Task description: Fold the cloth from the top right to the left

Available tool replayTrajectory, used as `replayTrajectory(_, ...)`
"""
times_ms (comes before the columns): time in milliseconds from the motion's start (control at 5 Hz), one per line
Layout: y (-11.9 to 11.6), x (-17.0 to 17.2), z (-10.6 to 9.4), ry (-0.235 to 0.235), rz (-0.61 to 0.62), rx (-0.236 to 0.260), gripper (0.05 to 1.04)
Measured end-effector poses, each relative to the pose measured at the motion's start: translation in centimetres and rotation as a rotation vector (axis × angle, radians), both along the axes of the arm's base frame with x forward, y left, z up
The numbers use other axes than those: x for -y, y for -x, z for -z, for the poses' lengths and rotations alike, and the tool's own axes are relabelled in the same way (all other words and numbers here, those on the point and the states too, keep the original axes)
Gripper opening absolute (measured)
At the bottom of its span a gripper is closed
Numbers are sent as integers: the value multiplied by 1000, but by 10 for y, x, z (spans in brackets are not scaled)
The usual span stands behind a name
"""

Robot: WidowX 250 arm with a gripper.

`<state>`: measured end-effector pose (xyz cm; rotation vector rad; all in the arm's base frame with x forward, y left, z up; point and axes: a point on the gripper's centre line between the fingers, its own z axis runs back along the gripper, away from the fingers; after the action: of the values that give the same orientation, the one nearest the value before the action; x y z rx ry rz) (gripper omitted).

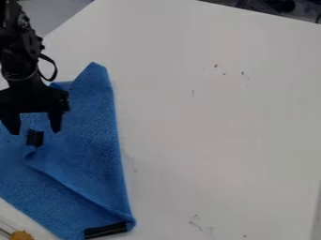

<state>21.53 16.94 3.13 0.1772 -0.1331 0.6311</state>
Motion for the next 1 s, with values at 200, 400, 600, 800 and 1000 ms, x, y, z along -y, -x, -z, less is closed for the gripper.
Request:
replayTrajectory(200, 0, -12, 13, 0, 7, -27, 1000)
replayTrajectory(400, 3, -20, 15, -14, -4, -37, 1000)
replayTrajectory(600, 7, -26, 18, -18, -17, -47, 993)
replayTrajectory(800, 9, -27, 17, -22, -16, -66, 924)
replayTrajectory(1000, 8, -27, 17, -25, -13, -60, 634)
